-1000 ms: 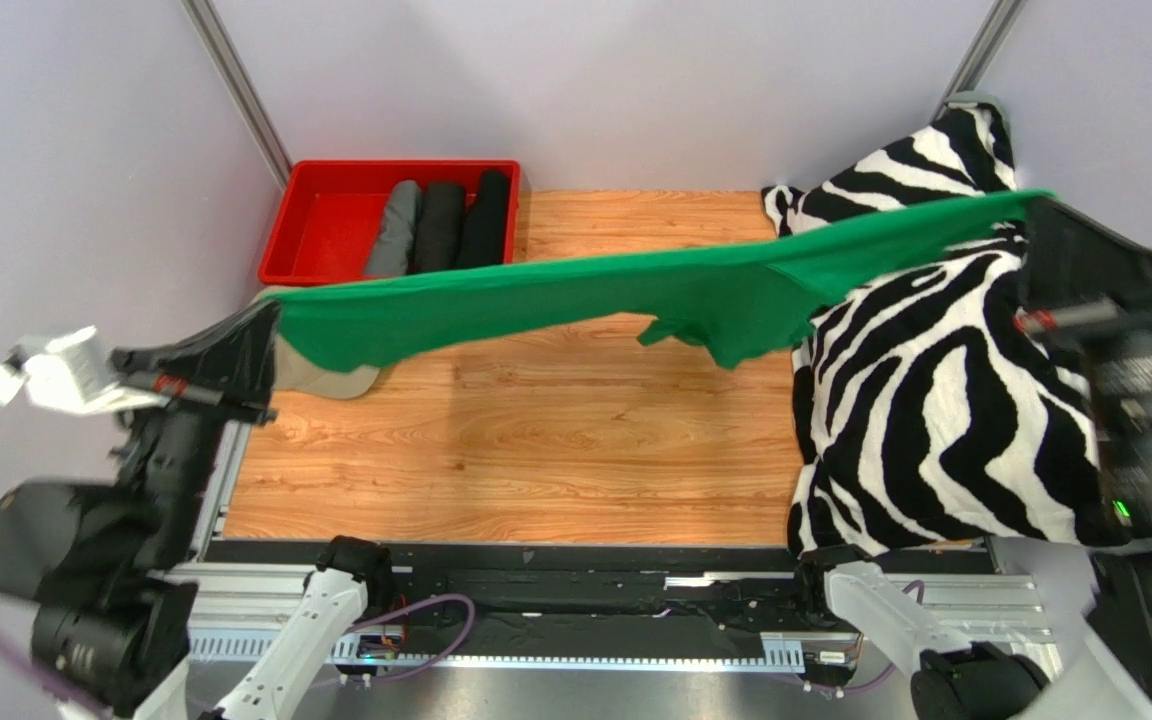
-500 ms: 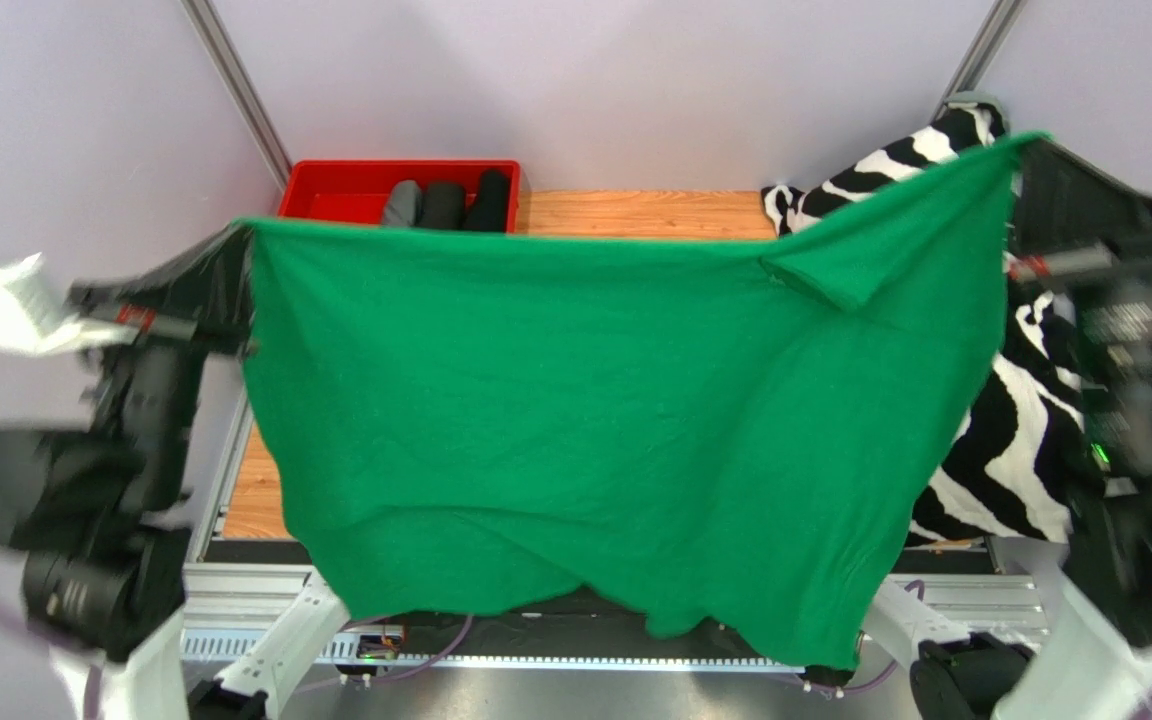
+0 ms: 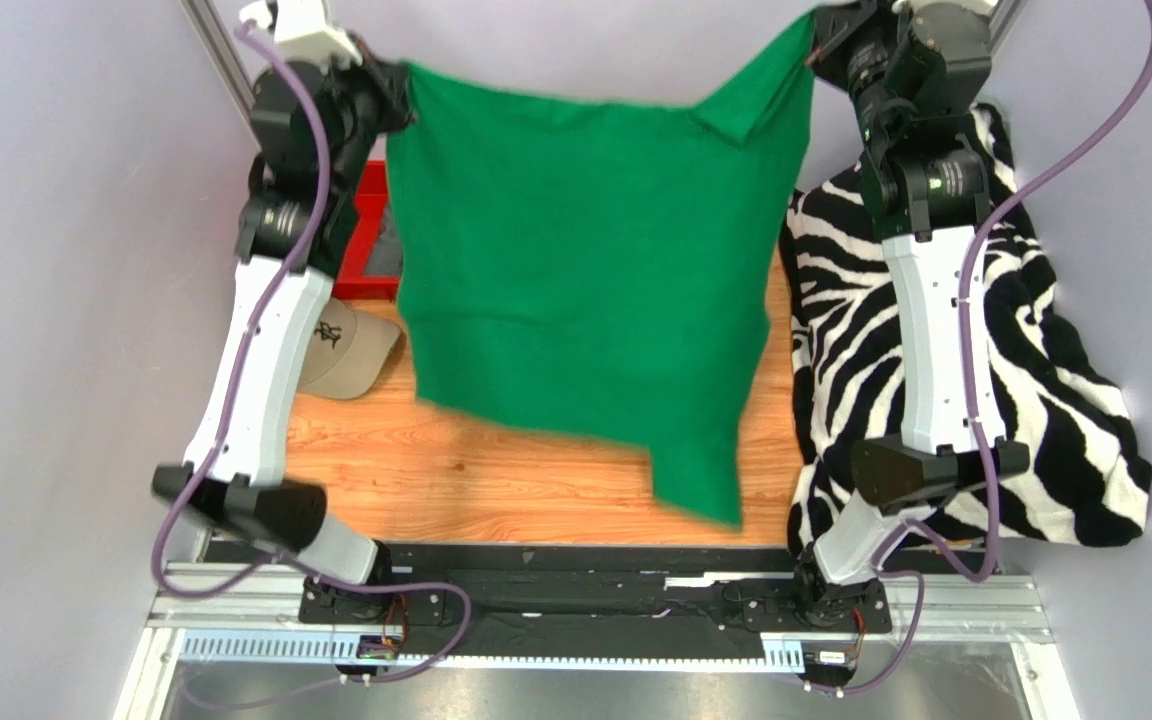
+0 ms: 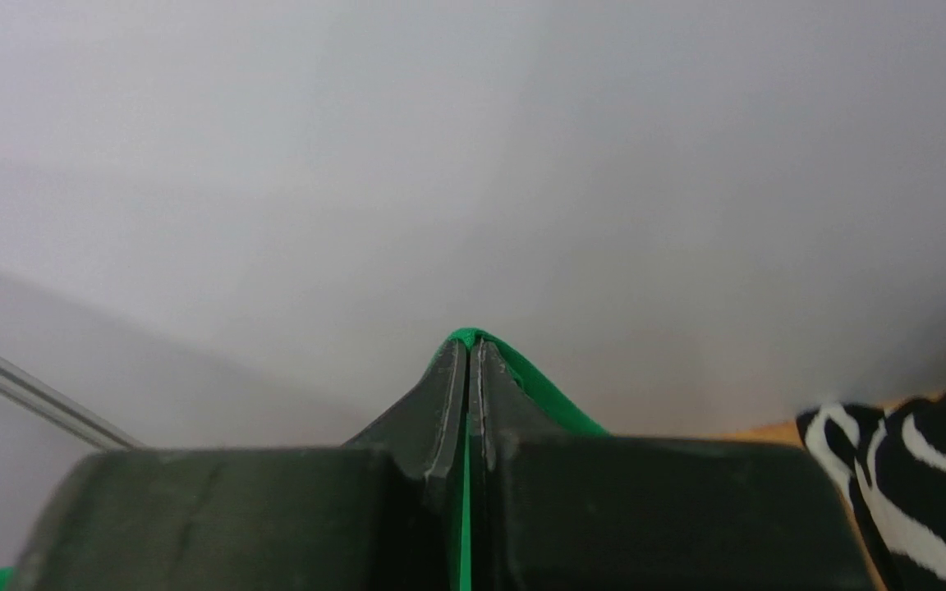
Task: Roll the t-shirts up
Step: Fold the T-shirt at the center of the board.
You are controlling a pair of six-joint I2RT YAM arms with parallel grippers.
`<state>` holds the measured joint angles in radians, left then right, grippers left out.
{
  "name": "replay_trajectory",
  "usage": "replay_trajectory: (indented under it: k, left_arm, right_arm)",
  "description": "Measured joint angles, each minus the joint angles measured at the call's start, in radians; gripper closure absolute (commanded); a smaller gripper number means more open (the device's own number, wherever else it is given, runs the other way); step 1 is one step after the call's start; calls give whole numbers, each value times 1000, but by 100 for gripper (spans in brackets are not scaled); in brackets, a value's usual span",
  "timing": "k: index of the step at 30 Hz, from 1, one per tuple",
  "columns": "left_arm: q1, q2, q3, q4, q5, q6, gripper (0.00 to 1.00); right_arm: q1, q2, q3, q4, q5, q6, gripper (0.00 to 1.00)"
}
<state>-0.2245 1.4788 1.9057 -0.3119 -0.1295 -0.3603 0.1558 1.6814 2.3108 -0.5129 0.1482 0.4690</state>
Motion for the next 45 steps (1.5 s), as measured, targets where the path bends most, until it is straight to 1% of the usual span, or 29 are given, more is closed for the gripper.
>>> replay_trajectory:
  k: [3, 6, 9, 11, 14, 16, 18, 20, 21, 24, 27, 30, 33, 36, 41, 45]
  left_arm:
    - [8, 159, 265, -2, 24, 5, 100]
    - [20, 237, 462, -2, 43, 7, 100]
    - [30, 233, 524, 10, 51, 8, 100]
    - [36, 196, 496, 33, 53, 8, 100]
    - [37, 79, 302, 75, 60, 3, 100]
    - [37, -33, 97, 92, 63, -9, 100]
    - [37, -130, -103, 106, 63, -29, 100]
    - [37, -225, -306, 109, 52, -67, 100]
    - [37, -283, -427, 98, 43, -89, 100]
    - [37, -429, -738, 39, 29, -167, 100]
    - [37, -536, -969, -31, 20, -249, 100]
    - [37, -626, -1175, -83, 5, -342, 100]
    - [37, -683, -1310, -145, -21, -437, 100]
    - [37, -724, -1384, -252, -74, -552, 100]
    - [37, -808, -1400, -423, -172, -727, 100]
    - [37, -902, -1400, -565, -227, -849, 100]
  right_arm:
    - [0, 30, 80, 61, 24, -13, 100]
    - [0, -10, 90, 160, 66, -26, 100]
    - [0, -80, 48, 230, 92, -29, 100]
    - [0, -155, -27, 265, 106, -27, 100]
    - [0, -296, -214, 294, 124, -7, 100]
    - [0, -386, -354, 294, 131, 15, 100]
    - [0, -485, -529, 273, 135, 55, 100]
    - [0, -589, -723, 209, 131, 105, 100]
    - [0, -620, -789, 176, 126, 126, 100]
    - [0, -728, -1043, 70, 91, 196, 100]
    - [0, -807, -1272, -54, 45, 254, 100]
    - [0, -857, -1489, -134, -2, 303, 100]
    - [-1, -867, -1646, -187, -40, 341, 100]
    - [-1, -866, -1741, -245, -74, 377, 100]
    - [-2, -882, -1766, -339, -97, 426, 100]
    - [-1, -976, -1763, -444, -98, 463, 100]
